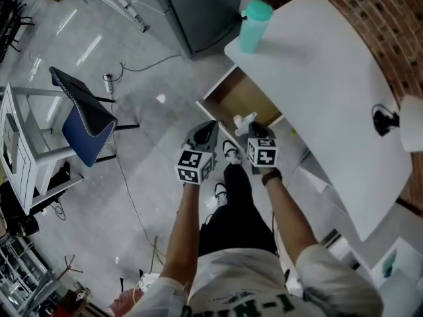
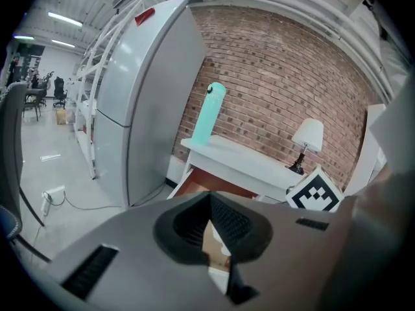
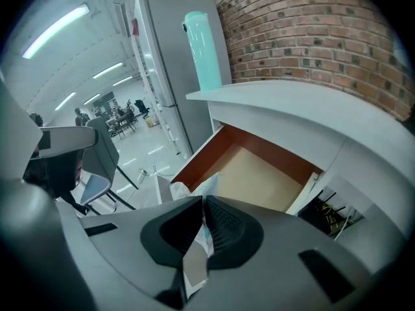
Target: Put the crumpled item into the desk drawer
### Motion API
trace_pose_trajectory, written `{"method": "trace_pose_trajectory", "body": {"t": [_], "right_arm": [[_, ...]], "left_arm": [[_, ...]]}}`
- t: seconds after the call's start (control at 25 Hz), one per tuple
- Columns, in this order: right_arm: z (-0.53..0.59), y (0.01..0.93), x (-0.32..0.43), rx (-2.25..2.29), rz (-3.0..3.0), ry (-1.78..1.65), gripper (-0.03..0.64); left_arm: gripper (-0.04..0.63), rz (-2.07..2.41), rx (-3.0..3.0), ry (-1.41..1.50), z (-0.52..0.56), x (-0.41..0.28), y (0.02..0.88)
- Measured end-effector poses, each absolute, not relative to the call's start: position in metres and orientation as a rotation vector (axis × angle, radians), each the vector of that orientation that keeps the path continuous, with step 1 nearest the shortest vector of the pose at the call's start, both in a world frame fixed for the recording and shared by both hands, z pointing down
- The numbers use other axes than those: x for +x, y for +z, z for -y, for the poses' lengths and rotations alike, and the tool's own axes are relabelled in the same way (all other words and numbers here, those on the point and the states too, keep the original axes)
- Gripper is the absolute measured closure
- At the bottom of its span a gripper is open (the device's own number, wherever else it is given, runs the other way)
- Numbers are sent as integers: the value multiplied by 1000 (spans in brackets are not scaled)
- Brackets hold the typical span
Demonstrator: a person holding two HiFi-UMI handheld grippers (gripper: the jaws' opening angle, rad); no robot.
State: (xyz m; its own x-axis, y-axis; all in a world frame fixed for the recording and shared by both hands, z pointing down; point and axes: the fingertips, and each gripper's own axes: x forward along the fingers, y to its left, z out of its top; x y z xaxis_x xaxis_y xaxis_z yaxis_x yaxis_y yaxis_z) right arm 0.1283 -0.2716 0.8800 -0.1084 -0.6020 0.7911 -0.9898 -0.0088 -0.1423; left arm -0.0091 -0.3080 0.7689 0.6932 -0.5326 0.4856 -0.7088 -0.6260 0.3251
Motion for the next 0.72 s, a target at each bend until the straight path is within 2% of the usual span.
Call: {"method": "trace_pose_trajectory", "body": {"t": [0.72], "right_arm": [[322,986,149,1672,1537,1021,611]], "left_arm": [[600,902,2486,457,334,0,854]]}}
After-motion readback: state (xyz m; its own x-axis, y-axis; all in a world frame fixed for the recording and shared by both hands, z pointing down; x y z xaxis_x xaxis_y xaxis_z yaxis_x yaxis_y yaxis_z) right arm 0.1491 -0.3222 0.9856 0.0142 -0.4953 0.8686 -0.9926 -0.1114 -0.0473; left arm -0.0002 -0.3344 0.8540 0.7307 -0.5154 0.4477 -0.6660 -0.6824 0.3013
